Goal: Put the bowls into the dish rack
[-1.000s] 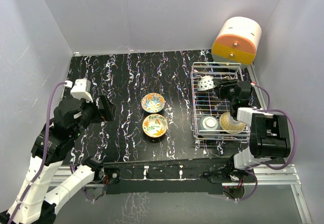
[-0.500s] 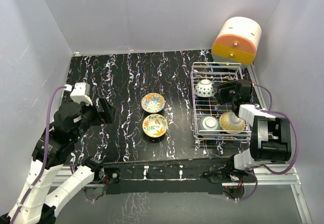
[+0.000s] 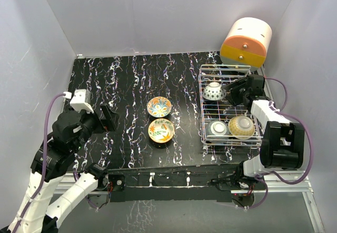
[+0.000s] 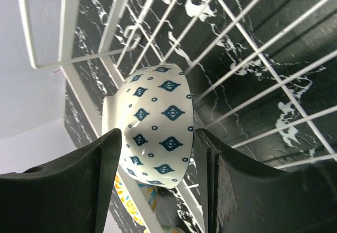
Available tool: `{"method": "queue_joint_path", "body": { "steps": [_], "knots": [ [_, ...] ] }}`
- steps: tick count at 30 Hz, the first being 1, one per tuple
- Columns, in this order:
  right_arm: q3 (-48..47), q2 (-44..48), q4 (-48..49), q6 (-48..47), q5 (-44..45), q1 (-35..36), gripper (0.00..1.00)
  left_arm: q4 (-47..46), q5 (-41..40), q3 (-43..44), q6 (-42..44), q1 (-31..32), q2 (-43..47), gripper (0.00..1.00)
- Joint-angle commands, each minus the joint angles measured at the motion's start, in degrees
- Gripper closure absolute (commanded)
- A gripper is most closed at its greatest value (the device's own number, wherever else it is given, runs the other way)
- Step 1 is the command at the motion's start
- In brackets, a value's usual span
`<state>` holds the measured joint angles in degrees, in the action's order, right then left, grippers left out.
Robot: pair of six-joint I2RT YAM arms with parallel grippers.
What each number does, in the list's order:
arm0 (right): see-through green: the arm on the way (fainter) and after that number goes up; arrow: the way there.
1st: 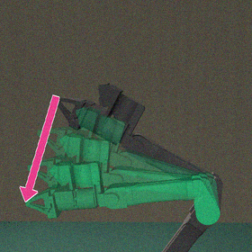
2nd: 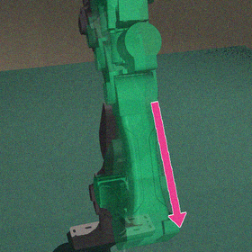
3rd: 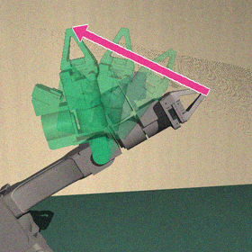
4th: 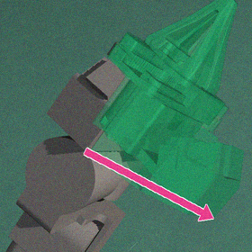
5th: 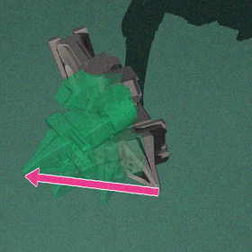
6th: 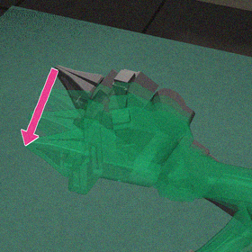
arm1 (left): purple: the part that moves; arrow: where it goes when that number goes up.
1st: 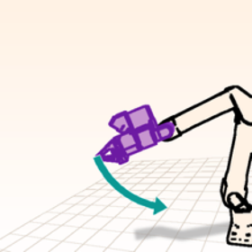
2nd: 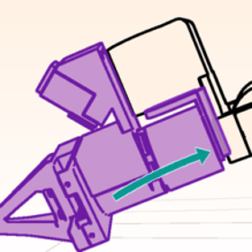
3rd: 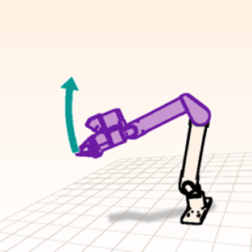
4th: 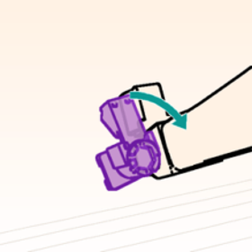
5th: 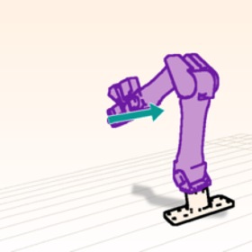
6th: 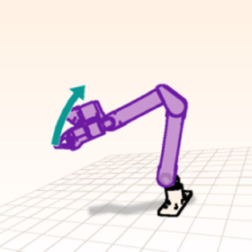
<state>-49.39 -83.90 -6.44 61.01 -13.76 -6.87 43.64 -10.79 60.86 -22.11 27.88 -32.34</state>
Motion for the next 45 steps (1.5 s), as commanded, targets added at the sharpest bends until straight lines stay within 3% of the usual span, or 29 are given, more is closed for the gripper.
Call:
{"method": "queue_joint_path", "body": {
  "steps": [1, 12, 20, 25, 30, 33, 41, 45],
  "knots": [
    [-2.3, -1.0, -3.2, -4.2, -0.9, -0.3, 0.41, -0.2, -0.3, -0.9, -0.3, 0.2, 1.6, 0.03],
    [-5.2, -0.5, -7.6, -8.8, 0.5, -0.3, 0.39, 0.3, -1.4, -1.1, -0.7, 0.2, 3.1, 0.03],
    [-13.0, 4.4, -14.8, -20.9, 3.5, 0.4, 0.39, 0.0, -1.4, -1.4, 0.0, 0.2, 2.2, 0.03],
    [-21.5, 0.0, -22.3, -31.0, 5.0, 3.8, 0.37, -0.8, -1.4, -1.2, 0.6, 0.2, 0.6, 0.03],
    [-29.3, -4.2, -29.5, -38.7, 16.7, 12.9, 0.3, -1.1, -1.6, -0.2, 1.0, 0.2, -1.4, 0.03],
    [-32.7, -6.8, -32.6, -41.6, 19.4, 16.4, 0.29, -1.3, -1.9, -0.2, 1.1, 0.2, -2.0, 0.03],
    [-31.9, -7.9, -36.0, -43.8, 24.0, 18.8, 0.26, -1.3, -1.7, -0.2, 0.7, 0.2, -3.1, 0.03],
    [-30.4, -7.8, -36.8, -45.2, 22.8, 19.4, 0.19, -1.5, -1.7, -0.5, 0.8, 0.2, -3.4, 0.03]
  ]
}}
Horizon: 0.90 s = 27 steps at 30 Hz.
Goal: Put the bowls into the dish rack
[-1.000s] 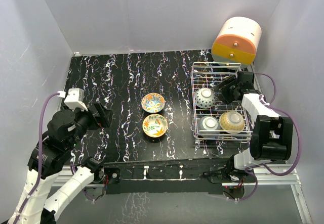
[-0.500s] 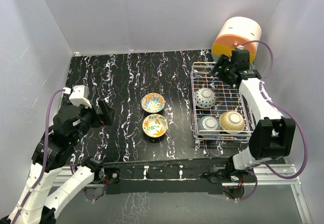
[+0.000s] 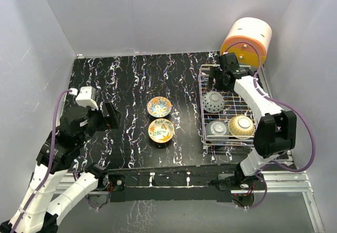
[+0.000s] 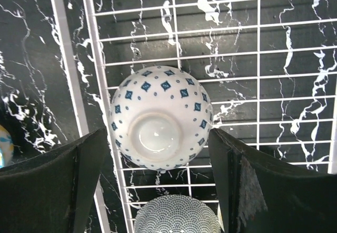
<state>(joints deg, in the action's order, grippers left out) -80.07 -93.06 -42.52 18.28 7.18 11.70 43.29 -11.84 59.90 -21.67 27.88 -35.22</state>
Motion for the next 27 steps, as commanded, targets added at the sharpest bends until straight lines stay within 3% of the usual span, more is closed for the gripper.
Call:
{"method": "queue_joint_path", "body": {
  "steps": [1, 14, 27],
  "knots": [
    [0.5, 1.3, -0.8, -2.7, 1.6, 1.0, 0.18, -1.3, -0.6, 0.2, 0.3, 0.2, -0.6, 0.03],
    [1.3, -1.2, -1.3, -4.0, 0.5, 2.1, 0.19, -1.5, -0.9, 0.2, 1.0, 0.2, -1.1, 0.03],
    [1.2, -3.7, -1.1, -4.3, 2.1, 2.3, 0.3, -2.1, -1.2, 0.3, 1.8, 0.2, -2.5, 0.03]
  ]
}}
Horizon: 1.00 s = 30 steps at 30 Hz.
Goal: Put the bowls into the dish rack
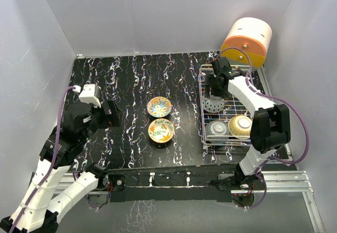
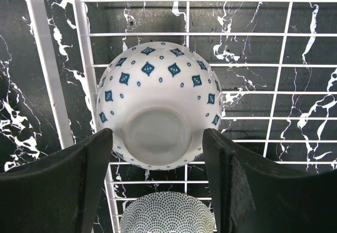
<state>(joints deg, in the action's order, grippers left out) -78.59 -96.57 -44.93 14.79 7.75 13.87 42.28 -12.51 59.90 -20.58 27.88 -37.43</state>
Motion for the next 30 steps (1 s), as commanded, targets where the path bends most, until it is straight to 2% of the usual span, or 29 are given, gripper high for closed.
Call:
{"method": "queue_joint_path", "body": {
  "steps": [1, 4, 10, 16, 22, 30],
  "knots": [
    [-0.2, -0.3, 1.2, -0.9, 1.7, 0.1, 0.32, -1.2, -0.5, 0.3, 0.7, 0.2, -0.3, 0.03],
    [0.2, -0.2, 1.2, -0.7, 2.2, 0.1, 0.42, -1.4, -0.4, 0.1, 0.7, 0.2, -0.5, 0.03],
    [1.3, 0.0, 1.5, -0.5, 3.0, 0.1, 0.46, -1.4, -0.4, 0.1, 0.9, 0.3, -0.8, 0.03],
    [0.7, 1.0, 3.4, 0.1, 5.6, 0.0, 0.56, -0.8, -0.9, 0.0, 0.8, 0.2, -0.5, 0.03],
    [-2.7, -0.3, 4.5, 0.1, 6.2, -1.2, 0.57, -0.5, -1.2, 0.4, 0.8, 0.2, -0.6, 0.03],
    [-5.2, -3.1, 7.9, -0.4, 3.5, -7.1, 0.57, -0.1, -1.2, 0.8, 0.6, 0.2, -0.7, 0.03]
  ]
}}
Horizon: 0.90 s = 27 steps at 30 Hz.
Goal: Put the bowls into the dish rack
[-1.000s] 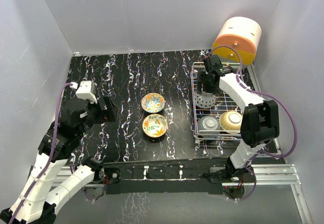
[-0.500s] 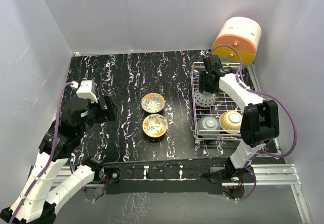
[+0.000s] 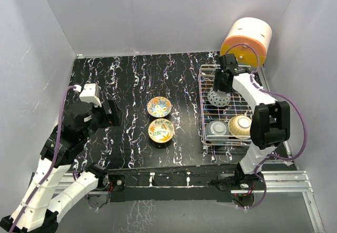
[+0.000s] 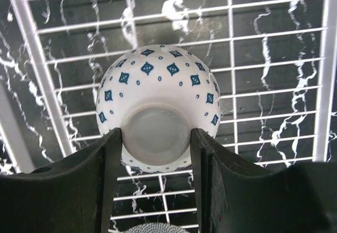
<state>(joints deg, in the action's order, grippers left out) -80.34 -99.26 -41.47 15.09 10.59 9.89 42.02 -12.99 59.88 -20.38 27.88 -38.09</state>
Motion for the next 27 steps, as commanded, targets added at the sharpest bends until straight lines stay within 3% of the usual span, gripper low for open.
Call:
{"method": "queue_joint_path", "body": {
  "steps": [1, 9, 27],
  "knots": [
    [-3.6, -2.1, 5.0, -0.8, 0.1, -4.0, 0.57, 0.2, -0.8, 0.9, 0.4, 0.2, -0.1, 0.03],
    [-5.2, -5.6, 9.8, 1.4, -1.9, -9.1, 0.57, 0.0, -0.5, 0.3, -0.1, 0.2, -0.1, 0.03],
    [-11.7, -10.8, 8.9, 2.2, 1.3, -13.6, 0.57, -0.6, -1.0, -0.5, 0.8, 0.2, -0.7, 0.03]
  ]
}}
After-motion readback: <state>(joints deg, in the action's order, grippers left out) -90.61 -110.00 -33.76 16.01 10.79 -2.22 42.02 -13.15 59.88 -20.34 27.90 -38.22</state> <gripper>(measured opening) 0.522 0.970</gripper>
